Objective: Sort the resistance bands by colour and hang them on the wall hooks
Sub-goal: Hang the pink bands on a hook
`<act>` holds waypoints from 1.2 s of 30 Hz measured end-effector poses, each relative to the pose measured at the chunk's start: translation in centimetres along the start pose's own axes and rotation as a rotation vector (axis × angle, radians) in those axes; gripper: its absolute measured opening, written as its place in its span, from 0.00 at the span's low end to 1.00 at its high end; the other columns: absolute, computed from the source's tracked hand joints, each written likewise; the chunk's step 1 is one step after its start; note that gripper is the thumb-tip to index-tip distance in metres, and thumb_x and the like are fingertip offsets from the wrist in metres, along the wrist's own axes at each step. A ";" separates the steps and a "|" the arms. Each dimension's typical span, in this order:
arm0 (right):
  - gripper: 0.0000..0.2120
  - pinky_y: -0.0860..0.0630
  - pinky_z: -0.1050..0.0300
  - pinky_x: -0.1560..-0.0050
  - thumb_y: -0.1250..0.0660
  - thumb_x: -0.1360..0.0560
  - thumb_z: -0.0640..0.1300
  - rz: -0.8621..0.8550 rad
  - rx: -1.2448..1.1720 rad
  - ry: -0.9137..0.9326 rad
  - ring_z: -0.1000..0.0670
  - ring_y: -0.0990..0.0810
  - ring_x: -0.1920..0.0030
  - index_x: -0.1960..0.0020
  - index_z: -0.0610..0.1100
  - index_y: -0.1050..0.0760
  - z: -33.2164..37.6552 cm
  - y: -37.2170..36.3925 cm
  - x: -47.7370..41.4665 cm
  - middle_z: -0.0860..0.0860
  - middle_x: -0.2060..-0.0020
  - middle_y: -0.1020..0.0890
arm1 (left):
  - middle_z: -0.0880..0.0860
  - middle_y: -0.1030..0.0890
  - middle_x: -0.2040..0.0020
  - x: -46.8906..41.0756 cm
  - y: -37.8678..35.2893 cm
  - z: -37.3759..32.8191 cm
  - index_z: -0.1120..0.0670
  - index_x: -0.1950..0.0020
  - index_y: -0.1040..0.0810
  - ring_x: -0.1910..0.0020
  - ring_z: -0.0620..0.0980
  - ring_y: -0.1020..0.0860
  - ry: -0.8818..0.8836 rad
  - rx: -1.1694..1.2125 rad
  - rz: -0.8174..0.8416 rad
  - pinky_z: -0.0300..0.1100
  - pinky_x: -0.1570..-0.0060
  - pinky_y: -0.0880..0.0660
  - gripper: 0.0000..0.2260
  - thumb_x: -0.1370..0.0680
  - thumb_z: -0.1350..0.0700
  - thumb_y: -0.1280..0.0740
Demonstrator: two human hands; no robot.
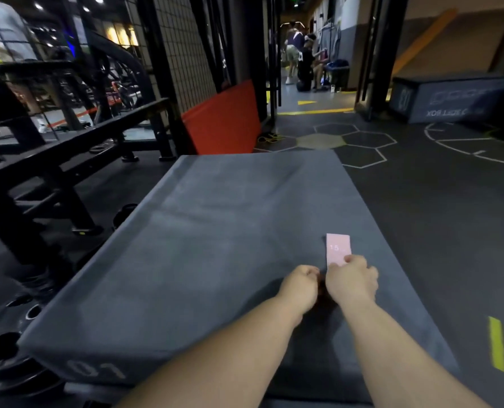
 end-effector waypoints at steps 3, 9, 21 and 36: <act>0.25 0.33 0.48 0.36 0.37 0.24 0.43 0.015 0.078 -0.123 0.36 0.34 0.33 0.29 0.38 0.38 -0.7 -0.2 -1.1 0.37 0.32 0.36 | 0.55 0.19 0.44 -0.9 -0.5 0.4 0.48 0.45 0.22 0.44 0.56 0.22 0.004 -0.041 -0.024 0.52 0.40 0.25 0.12 0.25 0.50 0.41; 0.25 0.31 0.50 0.38 0.34 0.26 0.41 0.072 0.076 -0.163 0.37 0.30 0.35 0.32 0.35 0.36 -1.2 -0.7 -2.0 0.36 0.34 0.30 | 0.53 0.20 0.41 -1.4 -0.7 0.2 0.51 0.35 0.26 0.45 0.53 0.22 0.002 -0.045 0.017 0.46 0.40 0.27 0.14 0.21 0.55 0.40; 0.24 0.30 0.58 0.62 0.35 0.27 0.39 0.257 -0.211 -0.011 0.45 0.25 0.54 0.32 0.47 0.33 0.5 -3.5 0.6 0.44 0.47 0.24 | 0.43 0.22 0.51 1.2 5.4 1.1 0.46 0.42 0.26 0.46 0.48 0.23 -0.130 -0.117 -0.258 0.40 0.45 0.27 0.09 0.22 0.54 0.37; 0.14 0.24 0.57 0.68 0.44 0.24 0.30 0.720 -0.555 0.157 0.47 0.24 0.71 0.43 0.43 0.28 6.5 -7.4 9.9 0.44 0.68 0.23 | 0.49 0.24 0.56 7.2 17.0 1.1 0.46 0.46 0.27 0.54 0.47 0.24 -0.268 0.197 -0.420 0.36 0.52 0.28 0.13 0.23 0.63 0.39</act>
Point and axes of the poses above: each hand's wrist, its own x-axis away from the middle knuckle, its own y-axis out of the back of the hand, z = x × y, the point moved 3 cm from there along -x, towards the middle knuckle
